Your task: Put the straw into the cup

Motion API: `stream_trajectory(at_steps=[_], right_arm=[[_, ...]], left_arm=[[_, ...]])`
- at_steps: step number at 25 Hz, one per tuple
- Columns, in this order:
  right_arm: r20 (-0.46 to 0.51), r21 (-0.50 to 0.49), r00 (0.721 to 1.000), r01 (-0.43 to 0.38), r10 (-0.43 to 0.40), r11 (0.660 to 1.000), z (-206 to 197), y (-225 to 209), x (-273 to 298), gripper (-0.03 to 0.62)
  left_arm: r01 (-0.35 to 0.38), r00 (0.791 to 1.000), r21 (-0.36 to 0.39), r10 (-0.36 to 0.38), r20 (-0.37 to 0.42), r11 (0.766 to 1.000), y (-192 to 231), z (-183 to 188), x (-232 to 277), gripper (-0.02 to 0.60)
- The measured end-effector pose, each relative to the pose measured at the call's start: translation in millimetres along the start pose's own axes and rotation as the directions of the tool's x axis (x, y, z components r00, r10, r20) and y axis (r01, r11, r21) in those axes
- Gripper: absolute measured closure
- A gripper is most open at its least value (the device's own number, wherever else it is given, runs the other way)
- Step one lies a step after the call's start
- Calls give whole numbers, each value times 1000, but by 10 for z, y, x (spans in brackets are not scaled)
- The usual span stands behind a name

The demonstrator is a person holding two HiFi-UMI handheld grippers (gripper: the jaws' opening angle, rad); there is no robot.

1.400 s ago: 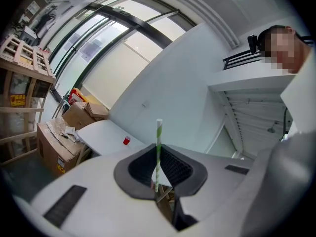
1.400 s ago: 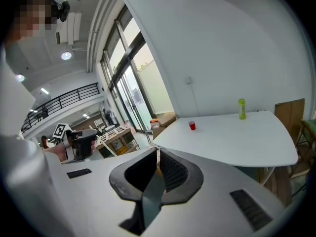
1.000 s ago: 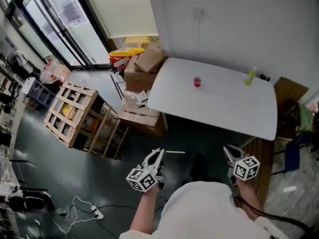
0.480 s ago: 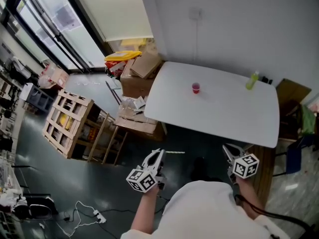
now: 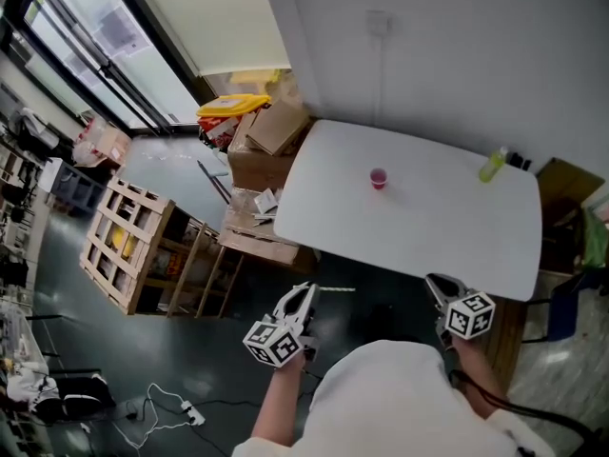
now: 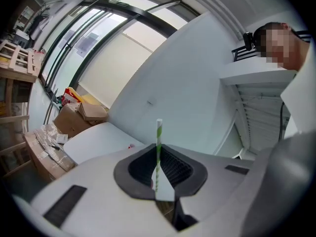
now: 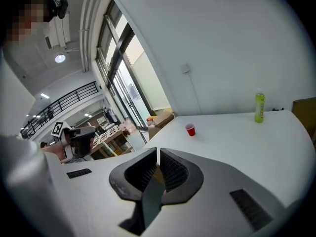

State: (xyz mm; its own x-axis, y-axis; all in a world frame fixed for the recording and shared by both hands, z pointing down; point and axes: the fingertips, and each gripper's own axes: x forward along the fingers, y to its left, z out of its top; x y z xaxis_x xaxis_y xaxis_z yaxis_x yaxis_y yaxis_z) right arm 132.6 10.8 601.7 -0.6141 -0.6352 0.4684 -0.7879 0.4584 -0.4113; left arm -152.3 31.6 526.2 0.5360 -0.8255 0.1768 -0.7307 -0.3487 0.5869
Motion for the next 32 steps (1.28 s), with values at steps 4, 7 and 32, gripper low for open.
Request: stream_trajectory(at_steps=[4,7,32], right_arm=[[-23,-12,1000,-1,0,1000,117,-175,181,551],[-34,-15,999,-4,3,1000,213,-236,274,551],[85,172,968,218,-235,961,701,-63,1222,551]], left_arm=[[6,1000,-1,-6,-7,1000,69,62,273,558],[12,1000,0,-12,-16,1000,113,116,445,558],[307,926,91,-275,-258,947,969,966,1603,558]])
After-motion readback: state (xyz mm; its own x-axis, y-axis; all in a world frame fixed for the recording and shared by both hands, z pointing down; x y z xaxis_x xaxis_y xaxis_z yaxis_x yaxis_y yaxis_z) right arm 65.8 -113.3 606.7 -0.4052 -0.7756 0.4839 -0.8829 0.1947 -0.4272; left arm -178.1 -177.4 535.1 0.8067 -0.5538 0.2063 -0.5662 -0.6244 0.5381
